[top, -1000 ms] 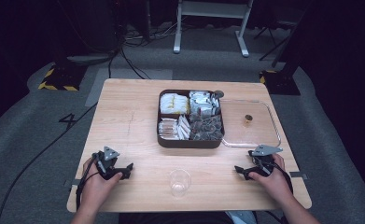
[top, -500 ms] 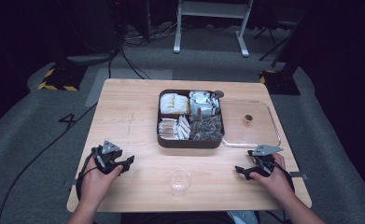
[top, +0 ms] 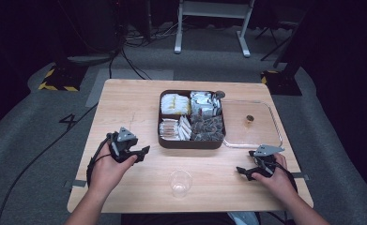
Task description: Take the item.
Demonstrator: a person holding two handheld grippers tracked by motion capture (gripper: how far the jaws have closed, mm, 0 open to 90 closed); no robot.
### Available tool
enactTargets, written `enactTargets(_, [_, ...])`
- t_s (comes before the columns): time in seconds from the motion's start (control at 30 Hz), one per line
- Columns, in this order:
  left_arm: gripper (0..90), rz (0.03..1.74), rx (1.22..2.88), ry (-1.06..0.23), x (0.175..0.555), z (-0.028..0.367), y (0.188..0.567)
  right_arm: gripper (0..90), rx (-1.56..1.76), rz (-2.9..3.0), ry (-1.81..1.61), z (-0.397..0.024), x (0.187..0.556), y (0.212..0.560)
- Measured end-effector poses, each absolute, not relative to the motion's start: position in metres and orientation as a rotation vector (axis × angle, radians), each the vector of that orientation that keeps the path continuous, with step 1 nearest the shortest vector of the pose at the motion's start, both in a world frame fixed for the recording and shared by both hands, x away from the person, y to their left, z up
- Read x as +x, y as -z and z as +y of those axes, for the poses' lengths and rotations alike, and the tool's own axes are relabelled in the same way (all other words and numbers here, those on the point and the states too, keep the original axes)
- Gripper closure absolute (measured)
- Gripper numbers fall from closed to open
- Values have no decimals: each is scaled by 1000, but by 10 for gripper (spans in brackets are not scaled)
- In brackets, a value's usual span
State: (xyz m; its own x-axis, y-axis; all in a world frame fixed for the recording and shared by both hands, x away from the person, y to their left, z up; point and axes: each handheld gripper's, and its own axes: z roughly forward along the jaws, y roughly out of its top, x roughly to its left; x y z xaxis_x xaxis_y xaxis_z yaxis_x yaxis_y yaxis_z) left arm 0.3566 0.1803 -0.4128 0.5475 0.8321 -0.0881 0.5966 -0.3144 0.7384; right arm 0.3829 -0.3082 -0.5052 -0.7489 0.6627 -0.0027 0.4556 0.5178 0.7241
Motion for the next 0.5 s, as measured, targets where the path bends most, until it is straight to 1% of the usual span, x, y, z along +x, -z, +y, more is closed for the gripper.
enactTargets(0.17, [448,1116,2041,-392,365,173,401,69,940,2483,-1062,-308,383,505])
enactTargets(0.23, [446,1100,2049,-413,369,170,396,69,940,2483,-1062,-308,383,505])
enactTargets(0.5, [446,1069,2006,-410,390,166,382,73,939,2482,-1065,-308,384,505])
